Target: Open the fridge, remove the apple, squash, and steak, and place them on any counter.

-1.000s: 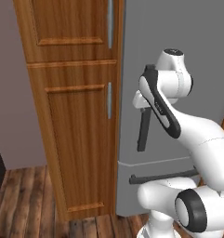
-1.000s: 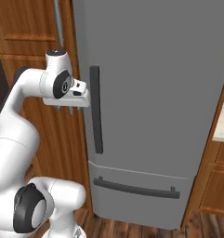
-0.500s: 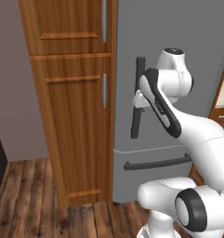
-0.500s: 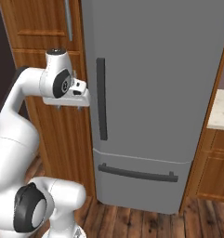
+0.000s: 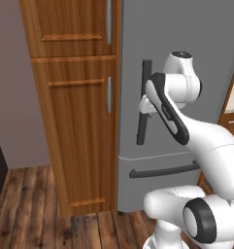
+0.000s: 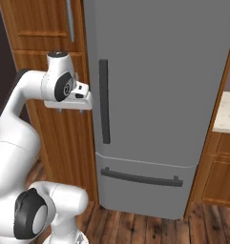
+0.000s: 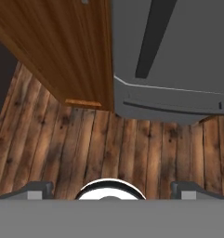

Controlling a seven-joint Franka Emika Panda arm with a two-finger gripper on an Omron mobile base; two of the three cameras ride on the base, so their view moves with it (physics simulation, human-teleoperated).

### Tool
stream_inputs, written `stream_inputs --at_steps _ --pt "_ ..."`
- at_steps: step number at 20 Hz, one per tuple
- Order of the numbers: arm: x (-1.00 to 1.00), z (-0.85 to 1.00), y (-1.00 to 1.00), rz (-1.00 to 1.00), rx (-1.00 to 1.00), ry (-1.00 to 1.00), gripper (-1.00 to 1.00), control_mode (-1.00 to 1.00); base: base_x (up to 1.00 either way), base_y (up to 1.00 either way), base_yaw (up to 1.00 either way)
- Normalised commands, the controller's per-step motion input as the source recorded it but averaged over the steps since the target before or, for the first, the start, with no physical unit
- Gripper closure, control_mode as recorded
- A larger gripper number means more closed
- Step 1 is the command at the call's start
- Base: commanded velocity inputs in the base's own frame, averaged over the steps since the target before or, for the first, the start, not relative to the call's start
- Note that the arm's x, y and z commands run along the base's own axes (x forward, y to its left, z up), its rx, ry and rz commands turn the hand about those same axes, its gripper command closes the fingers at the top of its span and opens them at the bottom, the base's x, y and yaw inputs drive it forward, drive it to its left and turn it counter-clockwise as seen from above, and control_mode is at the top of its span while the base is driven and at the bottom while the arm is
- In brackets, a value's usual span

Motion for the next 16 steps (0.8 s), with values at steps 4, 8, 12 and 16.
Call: stream_inputs --at_steps 4,8,12,16 --pt "0.00 0.00 0.00 0.00 0.00 0.00 -1.00 1.00 0.00 0.00 0.00" --pt "0.04 -0.18 0.00 0.01 0.12 -0.40 -1.00 -1.00 0.00 0.00 0.00" --pt "0.39 -0.16 0.00 0.04 0.14 -0.22 -1.00 -1.00 0.00 0.00 0.00" --pt "0.88 -0.04 0.00 -0.01 0.04 0.12 -1.00 -1.00 0.00 0.00 0.00"
